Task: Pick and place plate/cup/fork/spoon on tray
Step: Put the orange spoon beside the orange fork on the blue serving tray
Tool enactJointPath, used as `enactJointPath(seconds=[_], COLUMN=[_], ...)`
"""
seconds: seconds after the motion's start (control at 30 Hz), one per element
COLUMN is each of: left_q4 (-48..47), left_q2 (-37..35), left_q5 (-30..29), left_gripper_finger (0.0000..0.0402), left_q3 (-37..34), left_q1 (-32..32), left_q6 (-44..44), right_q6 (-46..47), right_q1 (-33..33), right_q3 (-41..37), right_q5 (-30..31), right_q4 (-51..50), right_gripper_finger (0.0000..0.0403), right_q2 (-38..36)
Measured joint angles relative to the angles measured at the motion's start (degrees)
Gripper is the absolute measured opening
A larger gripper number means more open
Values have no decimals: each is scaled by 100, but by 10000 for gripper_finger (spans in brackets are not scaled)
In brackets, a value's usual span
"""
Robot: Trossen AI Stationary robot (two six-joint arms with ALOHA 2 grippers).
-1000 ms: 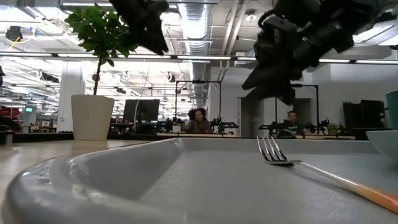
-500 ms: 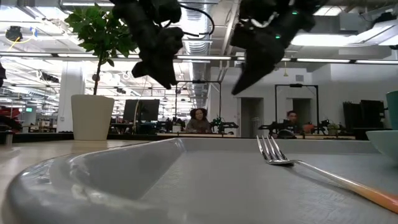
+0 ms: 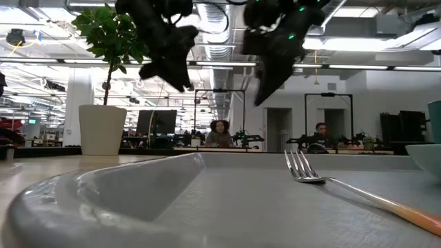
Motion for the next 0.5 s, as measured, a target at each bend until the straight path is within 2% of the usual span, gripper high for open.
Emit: enactJointPath(seconds=[0.17,0.3,0.5], left_q4=[1698,2728,2936], left_q2=[2,13,149], left_q5=[185,-44,-720], left_gripper_finger=[111,139,174], left_q3=[-935,-1523,-1640], left_q1=[-3,-80,-468], left_q6=[-680,-1027,-956], right_q6=[603,1263,2147], right_q1=[-162,-257,-248], right_q3=[-309,-993,-2142], right_q5=[69,162,203], right_q4=[-864,-837,-143], right_gripper_finger=[161,157,150], right_q2=[-841,-1657,-2613])
